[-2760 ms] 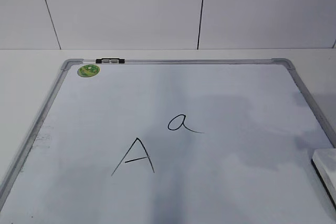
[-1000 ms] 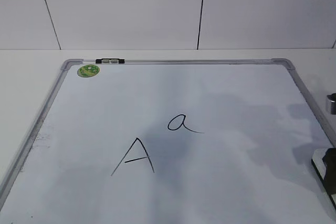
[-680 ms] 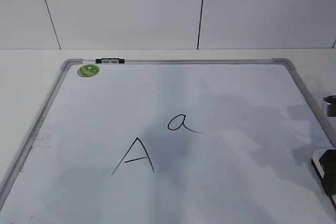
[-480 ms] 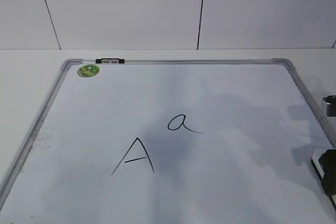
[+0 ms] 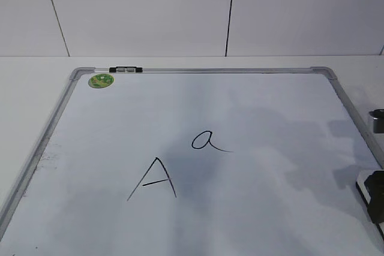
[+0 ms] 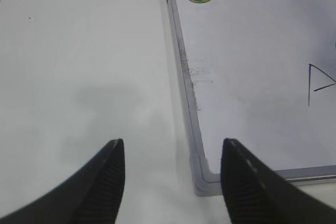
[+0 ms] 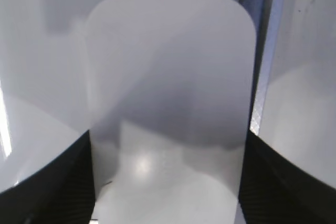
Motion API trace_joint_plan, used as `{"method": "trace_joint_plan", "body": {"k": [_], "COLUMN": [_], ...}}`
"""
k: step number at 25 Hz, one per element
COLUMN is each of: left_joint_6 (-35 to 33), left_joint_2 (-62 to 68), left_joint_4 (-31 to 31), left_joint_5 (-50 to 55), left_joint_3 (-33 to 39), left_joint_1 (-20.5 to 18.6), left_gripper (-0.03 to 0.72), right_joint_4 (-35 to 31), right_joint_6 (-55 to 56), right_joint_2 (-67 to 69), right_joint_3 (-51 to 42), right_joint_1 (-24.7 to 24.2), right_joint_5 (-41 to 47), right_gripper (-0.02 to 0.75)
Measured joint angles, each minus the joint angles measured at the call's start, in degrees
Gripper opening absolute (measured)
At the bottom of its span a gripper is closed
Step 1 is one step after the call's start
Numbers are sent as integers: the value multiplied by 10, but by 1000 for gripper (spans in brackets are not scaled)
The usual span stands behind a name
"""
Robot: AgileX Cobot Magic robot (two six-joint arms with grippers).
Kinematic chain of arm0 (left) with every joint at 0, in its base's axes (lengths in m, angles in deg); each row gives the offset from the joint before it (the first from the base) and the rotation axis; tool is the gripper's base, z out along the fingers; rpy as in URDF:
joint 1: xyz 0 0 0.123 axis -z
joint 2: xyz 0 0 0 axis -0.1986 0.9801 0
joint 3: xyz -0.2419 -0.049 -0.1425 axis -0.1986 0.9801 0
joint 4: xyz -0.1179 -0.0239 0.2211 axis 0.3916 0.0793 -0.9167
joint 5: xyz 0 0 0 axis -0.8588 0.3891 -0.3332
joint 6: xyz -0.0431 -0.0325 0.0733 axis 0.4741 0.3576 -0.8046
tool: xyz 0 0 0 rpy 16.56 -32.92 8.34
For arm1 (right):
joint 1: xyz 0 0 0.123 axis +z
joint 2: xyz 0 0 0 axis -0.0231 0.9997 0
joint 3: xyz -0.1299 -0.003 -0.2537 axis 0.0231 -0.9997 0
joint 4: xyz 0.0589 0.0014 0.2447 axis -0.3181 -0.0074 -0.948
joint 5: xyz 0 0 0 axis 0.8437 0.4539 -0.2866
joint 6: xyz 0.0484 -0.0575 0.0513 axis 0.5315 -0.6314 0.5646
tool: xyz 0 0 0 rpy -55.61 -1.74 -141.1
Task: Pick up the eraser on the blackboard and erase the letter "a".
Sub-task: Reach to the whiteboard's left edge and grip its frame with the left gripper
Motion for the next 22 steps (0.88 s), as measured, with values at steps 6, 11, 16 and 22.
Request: {"method": "trace_joint_plan", "body": {"k": [6, 11, 16, 22], "left_joint_6": [0, 0, 0, 0], "left_joint_2": [0, 0, 0, 0], "left_joint_4": [0, 0, 0, 0], "left_joint_5": [0, 0, 0, 0], "left_joint_3": [0, 0, 0, 0], "left_joint_1": [0, 0, 0, 0], "left_gripper": [433, 433, 433, 433], "right_joint_4": [0, 0, 0, 0], "right_joint_6": [0, 0, 0, 0], "right_joint_2": [0, 0, 0, 0], "right_joint_3": [0, 0, 0, 0], "right_joint_1": [0, 0, 0, 0], "right_joint_5": [0, 1, 1, 1], "right_gripper": [563, 562, 562, 562]}}
